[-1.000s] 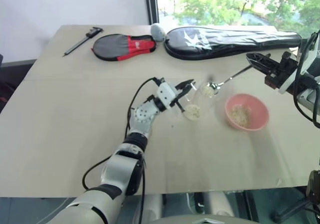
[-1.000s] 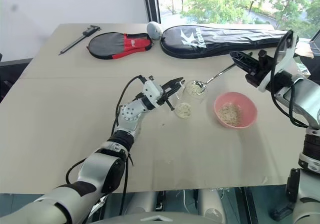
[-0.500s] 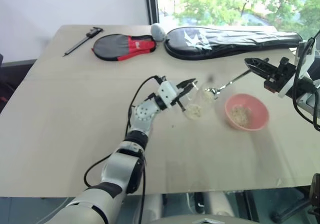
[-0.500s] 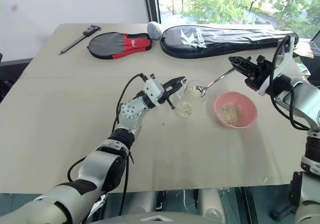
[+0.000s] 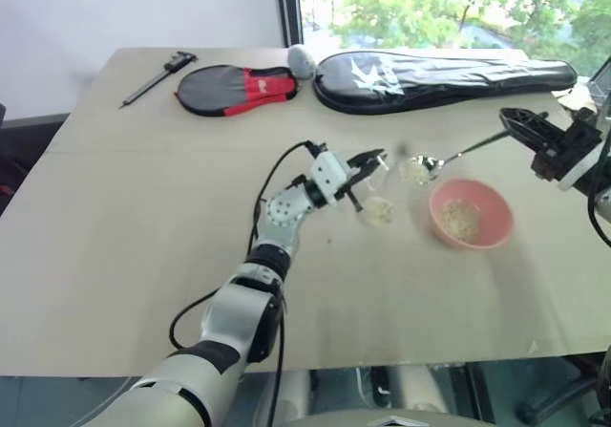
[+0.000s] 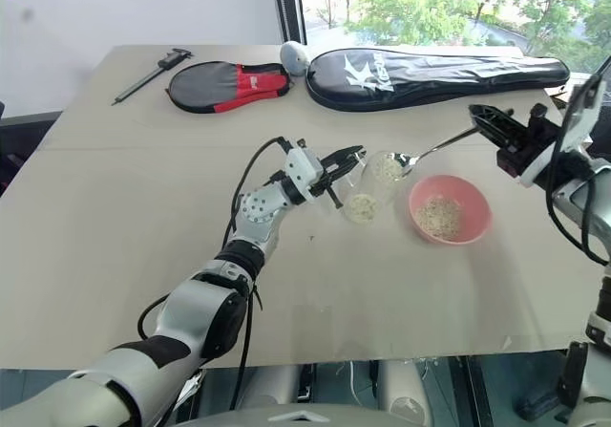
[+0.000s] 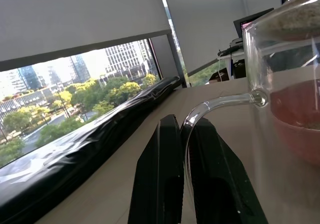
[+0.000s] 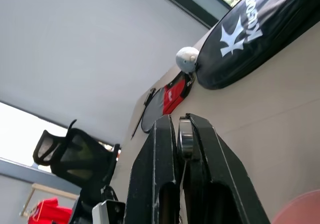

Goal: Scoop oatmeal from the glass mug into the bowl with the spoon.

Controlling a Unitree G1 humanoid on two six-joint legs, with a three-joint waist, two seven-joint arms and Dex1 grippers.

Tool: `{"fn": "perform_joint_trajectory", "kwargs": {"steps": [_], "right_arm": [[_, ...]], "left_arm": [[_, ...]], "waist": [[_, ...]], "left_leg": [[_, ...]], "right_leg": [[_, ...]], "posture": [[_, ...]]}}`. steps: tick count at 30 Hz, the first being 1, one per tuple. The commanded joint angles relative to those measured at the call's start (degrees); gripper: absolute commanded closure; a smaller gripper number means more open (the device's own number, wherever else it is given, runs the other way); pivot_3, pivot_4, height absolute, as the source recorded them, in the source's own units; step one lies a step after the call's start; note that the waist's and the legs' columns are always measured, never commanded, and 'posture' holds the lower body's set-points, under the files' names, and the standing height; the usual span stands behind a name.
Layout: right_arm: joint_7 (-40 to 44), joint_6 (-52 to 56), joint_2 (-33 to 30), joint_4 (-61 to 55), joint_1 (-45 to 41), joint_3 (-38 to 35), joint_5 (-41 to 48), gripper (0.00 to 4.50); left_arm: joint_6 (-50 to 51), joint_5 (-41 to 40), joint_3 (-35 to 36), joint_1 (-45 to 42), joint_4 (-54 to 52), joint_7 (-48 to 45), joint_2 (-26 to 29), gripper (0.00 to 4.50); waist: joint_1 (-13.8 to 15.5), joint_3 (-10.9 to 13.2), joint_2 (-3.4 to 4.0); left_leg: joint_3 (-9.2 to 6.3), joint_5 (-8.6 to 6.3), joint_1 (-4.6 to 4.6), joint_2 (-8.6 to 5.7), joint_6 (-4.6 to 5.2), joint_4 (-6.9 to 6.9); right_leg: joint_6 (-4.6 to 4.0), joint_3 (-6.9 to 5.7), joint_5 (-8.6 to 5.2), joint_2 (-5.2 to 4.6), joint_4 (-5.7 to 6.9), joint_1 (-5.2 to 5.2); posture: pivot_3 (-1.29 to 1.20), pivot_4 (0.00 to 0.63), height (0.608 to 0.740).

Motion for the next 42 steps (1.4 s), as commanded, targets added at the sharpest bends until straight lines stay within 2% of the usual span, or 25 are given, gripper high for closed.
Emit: {"fn": "perform_joint_trajectory", "kwargs": {"steps": [1,27,42], "right_arm": [[-1.7,-1.3,1.1,-2.7,1.0,-4.0,1.2,4.50],[-4.7,-1.2,7.1,-10.8,7.5,-10.3,1.2,4.50],[-5.8,-2.3,6.7,-13.0,12.1,-16.8,1.2,4.50]], "left_arm": [[-2.4,-1.4,0.8,-2.4,-0.8,-0.5,-1.0,4.42],[-2.3,-0.9,1.6,-6.3,4.0,-0.5,-3.9,4.42],[-2.1,-1.0,1.8,-6.5,4.7,-2.0,-4.5,4.42]], "waist": [[0.0,0.0,0.00],[0.0,0.0,0.01],[0.0,0.0,0.02]], "left_leg": [[0.00,0.00,0.00,0.00,0.00,0.00],[0.01,0.00,0.01,-0.03,0.01,0.01],[-0.01,0.00,0.02,-0.04,0.01,0.01]], "right_leg": [[0.00,0.00,0.00,0.00,0.00,0.00],[0.03,0.03,0.02,0.00,-0.02,0.02],[0.04,0.04,0.02,0.00,-0.01,0.04]], "posture": [[0.00,0.150,0.740],[0.00,0.150,0.740],[0.00,0.150,0.740]]}}
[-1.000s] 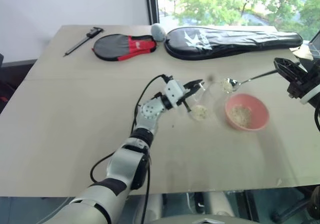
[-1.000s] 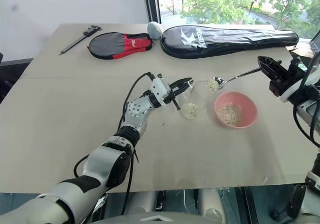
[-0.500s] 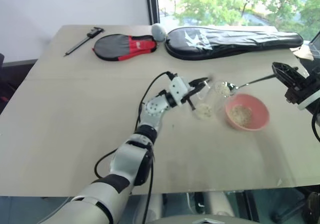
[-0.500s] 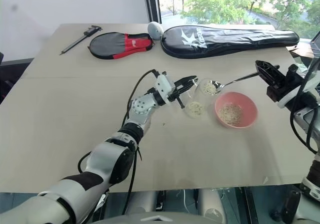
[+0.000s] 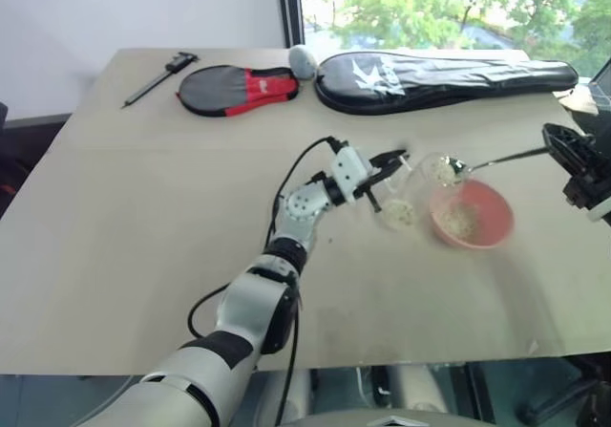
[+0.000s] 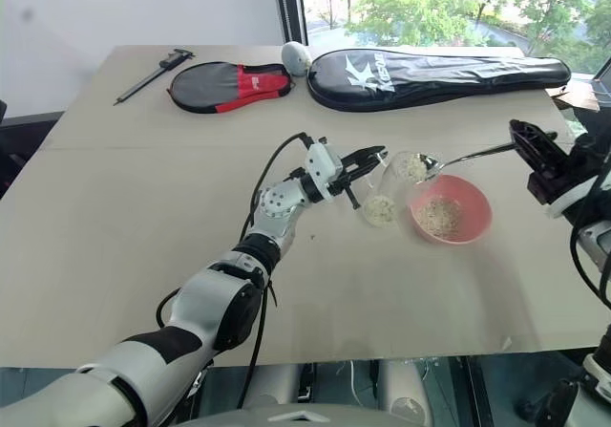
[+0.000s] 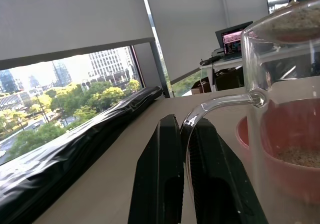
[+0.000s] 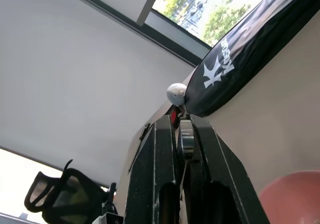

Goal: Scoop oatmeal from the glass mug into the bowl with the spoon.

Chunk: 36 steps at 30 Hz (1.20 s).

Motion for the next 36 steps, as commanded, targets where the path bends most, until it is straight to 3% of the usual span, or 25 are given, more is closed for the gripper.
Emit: {"fn": "perform_joint_trajectory", "kwargs": {"steps": [1,14,25,29,36], "right_arm": [[-0.8,-0.6,-1.2,-1.0,1.3,-3.0,0.1,4.50],[0.4,1.1,-4.9,2.5,5.2,-7.0,0.1,4.50],[1.3,-1.9,-12.8,1.1,6.6,2.6,-4.6,4.50],[4.8,-1.5,-15.7,-2.3,5.1,7.5,-12.7,4.50],[18.3,-3.2,-23.5,-8.7,2.7,15.9,-34.5,4.50]], "left_arm": [[-2.0,-1.2,1.4,-1.9,-0.9,0.0,-0.4,4.42],[-1.8,-0.8,2.4,-1.0,-0.4,-0.7,1.3,4.42],[-2.7,-1.3,3.0,1.3,-1.7,-0.4,3.1,4.42],[-3.0,-1.8,3.5,2.6,-2.9,0.1,3.7,4.42],[-2.7,-3.3,3.9,6.2,-6.5,1.1,4.9,4.42]], "waist": [[0.0,0.0,0.00],[0.0,0.0,0.01],[-0.1,0.0,0.06],[-0.1,-0.1,0.09],[0.0,-0.1,0.09]], "left_leg": [[0.00,0.00,0.00,0.00,0.00,0.00],[0.02,0.00,0.03,-0.01,0.01,0.00],[0.06,0.00,0.07,-0.02,0.01,0.00],[0.06,0.01,0.08,-0.02,0.02,0.00],[0.03,0.01,0.05,-0.02,0.02,0.06]], "right_leg": [[0.00,0.00,0.00,0.00,0.00,0.00],[0.01,0.05,0.00,0.00,-0.01,0.03],[0.02,0.12,0.01,0.02,0.00,0.04],[0.02,0.14,0.01,0.03,0.01,0.03],[0.03,0.10,0.02,0.02,-0.03,0.04]], "posture": [[0.00,0.150,0.740],[0.00,0.150,0.740],[0.00,0.150,0.740],[0.00,0.150,0.740],[0.00,0.150,0.740]]}}
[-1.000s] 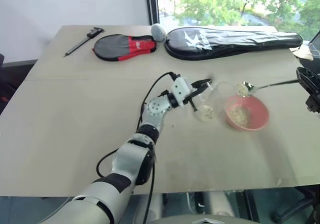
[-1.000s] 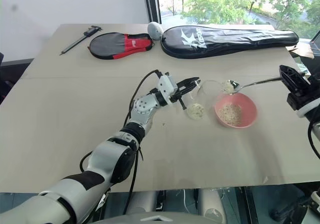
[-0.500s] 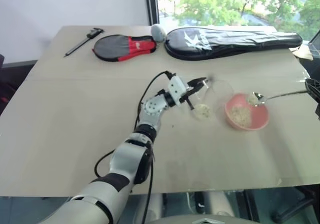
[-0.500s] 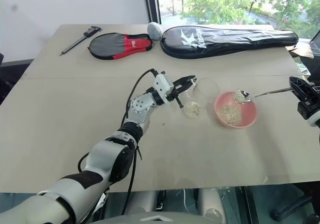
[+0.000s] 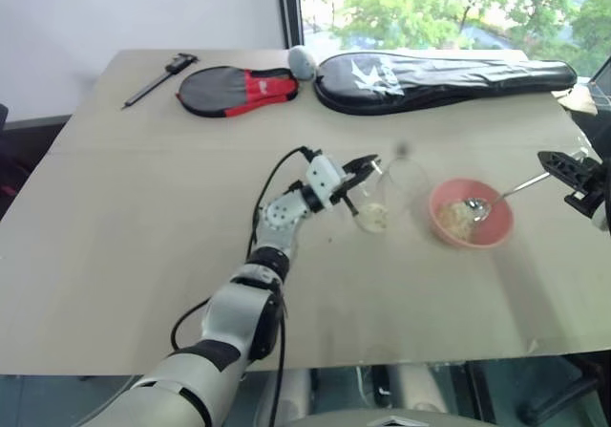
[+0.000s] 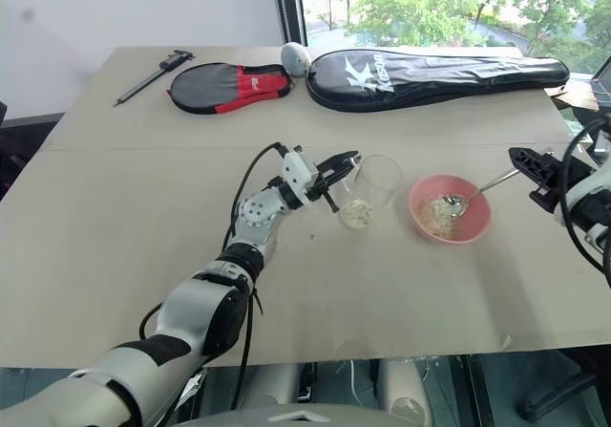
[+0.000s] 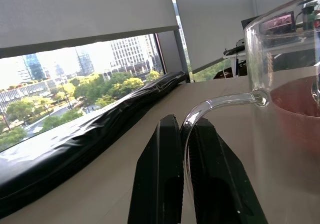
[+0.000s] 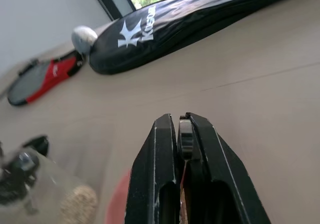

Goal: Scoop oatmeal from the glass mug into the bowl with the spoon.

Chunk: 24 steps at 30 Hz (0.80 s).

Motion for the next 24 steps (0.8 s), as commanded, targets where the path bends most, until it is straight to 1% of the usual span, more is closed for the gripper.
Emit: {"fn": "perform_joint_trajectory", "kwargs": {"steps": [1,5,9,11,15,17,18,20,22,24], "right_arm": [[7.3,-3.0,-3.7,-4.7,-2.2,2.9,-10.7,4.50],[14.5,-6.0,-6.7,-8.5,-3.9,7.5,-21.9,4.50],[21.2,-8.7,-8.8,-10.3,-4.6,9.9,-30.3,4.50],[22.9,-8.6,-8.5,-10.1,-4.5,9.7,-32.0,4.50],[16.9,-4.0,-1.1,-2.6,-9.3,2.7,-22.6,4.50],[12.8,-2.2,1.6,0.1,-13.5,0.3,-15.3,4.50],[9.5,-1.5,3.1,1.2,-16.1,-0.2,-10.0,4.50],[5.0,-0.5,5.1,2.3,-19.7,-0.4,-2.4,4.50],[0.9,-0.7,7.3,2.1,-23.3,1.7,5.8,4.50],[-2.3,-1.1,9.1,2.0,-25.5,3.7,10.8,4.50]], "left_arm": [[-1.1,-1.5,0.9,1.0,-3.7,0.8,0.2,4.42],[-0.7,-1.7,1.0,2.4,-5.4,1.1,0.7,4.42],[-0.3,-1.8,1.0,3.1,-6.3,1.5,1.0,4.42],[-0.3,-1.8,1.0,3.5,-6.7,1.7,1.0,4.42],[-0.1,-1.8,1.0,4.2,-7.2,2.4,1.0,4.42],[-0.3,-1.8,0.9,4.6,-7.5,2.6,1.1,4.42],[-0.3,-1.8,0.9,4.8,-7.5,2.8,1.0,4.42],[-0.3,-1.8,1.0,5.0,-7.7,3.0,0.9,4.42],[0.0,-1.9,1.2,5.3,-7.9,3.8,0.9,4.42],[0.6,-2.0,1.6,5.6,-8.3,4.8,0.8,4.42]], "waist": [[0.0,0.0,0.01],[0.0,0.0,0.01],[0.0,0.0,0.01],[0.0,0.0,0.01],[0.0,0.0,-0.02],[-0.1,0.0,-0.02],[-0.1,0.0,0.00],[-0.2,0.0,0.00],[-0.2,0.0,0.01],[-0.3,0.0,0.02]], "left_leg": [[0.02,0.00,0.00,0.00,0.00,0.00],[0.00,0.00,0.01,0.00,0.00,0.02],[-0.01,0.00,0.02,0.00,0.00,0.02],[-0.01,0.00,0.02,0.00,0.00,0.02],[0.00,0.00,0.03,0.00,-0.01,0.08],[0.03,0.01,0.05,-0.01,-0.01,0.12],[0.05,0.01,0.04,-0.01,-0.01,0.13],[0.06,0.00,0.09,0.01,-0.01,0.12],[0.02,0.00,0.08,0.06,-0.01,0.12],[0.01,0.00,0.08,0.07,-0.01,0.11]], "right_leg": [[0.00,0.01,0.00,0.00,0.00,0.00],[0.00,-0.01,0.00,0.00,0.01,0.00],[0.00,-0.02,0.00,0.01,0.02,0.00],[0.00,-0.02,0.00,0.00,0.01,0.00],[0.01,-0.02,0.01,0.01,0.01,0.04],[0.02,0.01,0.02,0.00,0.02,0.05],[0.01,0.02,0.02,0.00,0.02,0.05],[0.01,0.05,0.02,0.02,0.07,0.04],[0.01,0.02,0.02,0.06,0.08,0.04],[0.01,0.01,0.02,0.07,0.08,0.04]], "posture": [[0.00,0.150,0.740],[0.00,0.150,0.740],[0.00,0.150,0.740],[0.00,0.150,0.740],[0.00,0.150,0.740],[0.00,0.150,0.740],[0.00,0.150,0.740],[0.00,0.150,0.740],[0.00,0.150,0.740],[0.00,0.150,0.740]]}}
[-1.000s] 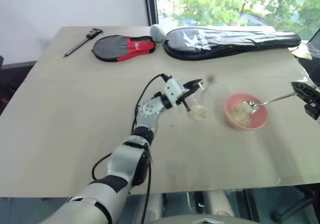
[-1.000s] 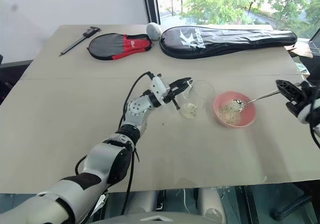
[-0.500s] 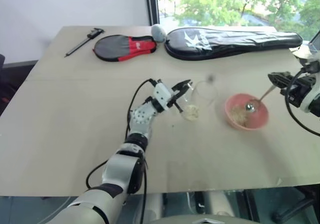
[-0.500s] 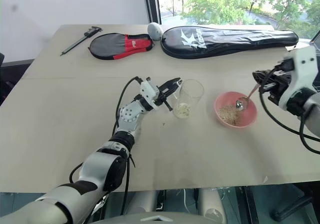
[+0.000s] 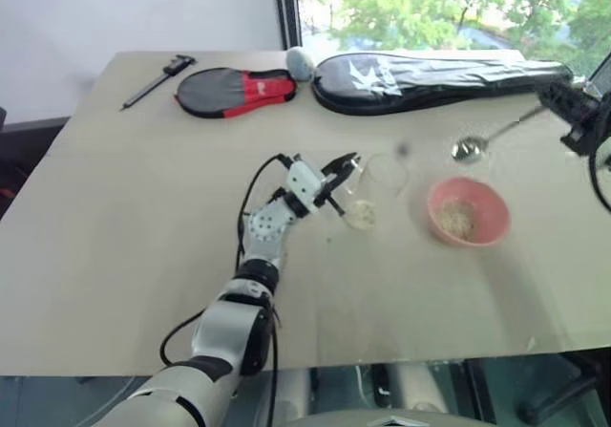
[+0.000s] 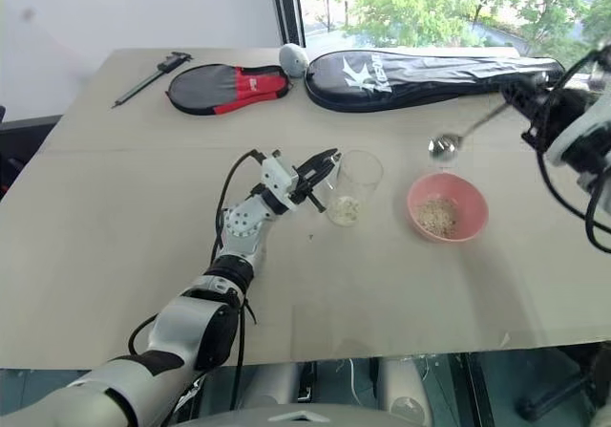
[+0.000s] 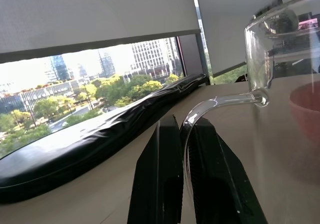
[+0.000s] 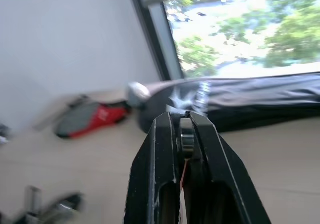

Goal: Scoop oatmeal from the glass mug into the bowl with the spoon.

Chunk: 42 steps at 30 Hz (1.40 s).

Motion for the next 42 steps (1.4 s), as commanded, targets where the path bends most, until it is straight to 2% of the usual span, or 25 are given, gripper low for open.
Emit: {"fn": "perform_joint_trajectory", "kwargs": {"steps": [1,6,10,13,14,16,21,29,42], "right_arm": [[-5.4,-0.7,2.1,-1.4,-3.6,2.7,9.8,4.50],[-6.2,-0.3,4.4,-2.0,-3.7,7.8,9.6,4.50],[-1.5,0.4,6.5,-1.5,-2.9,14.4,0.4,4.50],[-0.1,0.6,8.9,-0.7,-3.3,16.8,-1.6,4.50],[0.4,0.7,9.9,-0.7,-3.6,17.8,-2.2,3.93],[1.3,0.9,11.3,-0.6,-3.9,18.7,-3.3,3.52],[2.9,-1.3,13.1,1.1,-5.6,17.4,-8.4,1.52],[2.9,-3.6,15.2,3.1,-6.8,14.2,-13.8,1.52],[3.1,-2.3,17.3,1.9,-6.3,13.2,-15.2,1.52]], "left_arm": [[0.2,-1.2,0.8,0.6,-2.8,2.0,-0.1,4.42],[0.7,-1.4,0.7,1.5,-4.1,2.5,0.3,4.42],[1.1,-2.0,0.8,2.8,-5.9,2.6,1.0,4.42],[1.4,-1.7,0.8,3.7,-6.9,3.3,1.4,4.42],[1.5,-1.7,0.8,4.1,-7.3,3.5,1.7,4.50],[1.8,-1.7,0.9,4.8,-8.1,3.8,2.2,4.50],[2.7,-2.0,0.8,6.0,-9.5,3.8,3.0,4.50],[3.4,-2.1,0.5,7.1,-9.4,2.8,3.6,4.50],[3.3,-2.1,-0.1,8.6,-9.6,2.6,3.3,4.50]], "waist": [[0.1,0.0,0.01],[0.2,0.0,0.01],[0.0,0.0,0.03],[0.0,0.0,0.06],[0.0,0.0,0.06],[-0.1,0.0,0.08],[-0.1,-0.1,0.11],[-0.3,-0.1,0.25],[-1.0,-0.3,0.54]], "left_leg": [[0.01,0.00,-0.01,0.00,0.00,0.00],[0.03,0.00,-0.07,-0.03,0.00,0.01],[0.03,0.00,-0.06,-0.04,0.01,0.01],[0.01,0.00,-0.02,-0.02,0.01,0.00],[0.01,0.00,-0.03,-0.02,0.01,0.01],[0.01,0.00,-0.02,-0.02,0.01,0.00],[0.03,0.00,-0.02,-0.02,0.01,0.01],[0.03,0.00,-0.01,-0.02,0.01,-0.01],[0.03,0.00,0.01,-0.02,0.01,-0.01]], "right_leg": [[0.00,0.01,0.00,-0.01,0.00,0.00],[0.01,0.00,0.00,-0.07,-0.03,0.00],[0.01,-0.01,0.00,-0.08,-0.05,-0.01],[0.01,-0.01,0.00,-0.05,-0.01,-0.01],[0.01,-0.02,0.00,-0.06,0.01,-0.01],[0.01,-0.02,0.00,-0.06,0.02,-0.01],[0.01,-0.02,0.00,-0.06,0.00,-0.01],[0.01,-0.03,0.00,-0.05,0.00,-0.01],[0.01,-0.02,0.00,-0.06,0.01,0.00]], "posture": [[0.00,0.150,0.740],[0.00,0.150,0.740],[0.00,0.150,0.740],[0.00,0.150,0.740],[0.00,0.150,0.740],[0.00,0.150,0.740],[0.00,0.150,0.740],[0.00,0.150,0.740],[0.00,0.150,0.740]]}}
